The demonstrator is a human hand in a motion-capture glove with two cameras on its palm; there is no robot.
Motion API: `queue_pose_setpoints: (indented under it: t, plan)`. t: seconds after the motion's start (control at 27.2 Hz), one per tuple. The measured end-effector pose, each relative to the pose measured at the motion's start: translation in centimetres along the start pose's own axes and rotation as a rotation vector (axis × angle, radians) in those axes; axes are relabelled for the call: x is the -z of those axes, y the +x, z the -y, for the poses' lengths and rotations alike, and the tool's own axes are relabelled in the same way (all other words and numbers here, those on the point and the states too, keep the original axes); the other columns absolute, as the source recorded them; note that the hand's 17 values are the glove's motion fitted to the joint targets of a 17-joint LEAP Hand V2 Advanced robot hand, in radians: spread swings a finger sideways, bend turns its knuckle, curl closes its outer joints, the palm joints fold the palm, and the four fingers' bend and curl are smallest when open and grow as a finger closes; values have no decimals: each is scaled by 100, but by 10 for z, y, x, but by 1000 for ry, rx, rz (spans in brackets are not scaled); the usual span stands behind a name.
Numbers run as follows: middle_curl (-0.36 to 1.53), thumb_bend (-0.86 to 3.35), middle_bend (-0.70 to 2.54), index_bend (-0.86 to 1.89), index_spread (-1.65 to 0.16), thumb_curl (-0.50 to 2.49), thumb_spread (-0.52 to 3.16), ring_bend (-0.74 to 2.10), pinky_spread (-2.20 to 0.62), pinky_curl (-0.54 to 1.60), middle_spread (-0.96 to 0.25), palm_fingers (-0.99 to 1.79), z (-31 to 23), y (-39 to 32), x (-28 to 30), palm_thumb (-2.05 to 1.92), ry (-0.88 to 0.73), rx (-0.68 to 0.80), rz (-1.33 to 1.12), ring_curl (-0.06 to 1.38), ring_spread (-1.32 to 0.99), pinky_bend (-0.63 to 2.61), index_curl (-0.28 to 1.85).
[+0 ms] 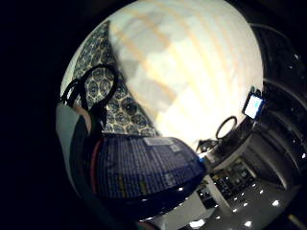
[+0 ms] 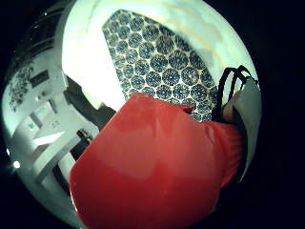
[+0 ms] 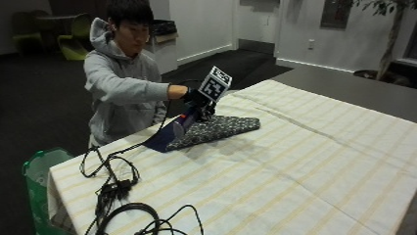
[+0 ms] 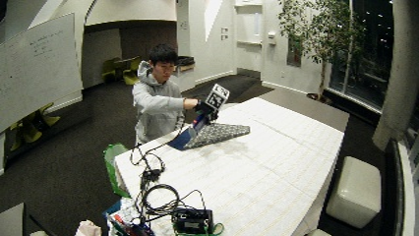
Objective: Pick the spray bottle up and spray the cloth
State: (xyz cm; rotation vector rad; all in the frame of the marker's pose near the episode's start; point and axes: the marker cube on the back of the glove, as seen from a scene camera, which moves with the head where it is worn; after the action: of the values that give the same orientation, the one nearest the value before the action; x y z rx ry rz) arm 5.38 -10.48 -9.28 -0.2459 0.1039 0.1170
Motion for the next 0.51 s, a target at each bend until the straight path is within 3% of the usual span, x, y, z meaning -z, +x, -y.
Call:
queue_pose_setpoints:
  t: [0.18,0.51]
  plan:
    - [48,-4,57,44,-17,67,17,43,-27,39,-10,137,-1,-9,-12,99,-18,11,-12,41,-17,37,50]
    - [48,-4,58,44,-16,69,16,43,-26,39,-10,137,-31,-22,29,99,62,-15,-64,42,-17,37,51]
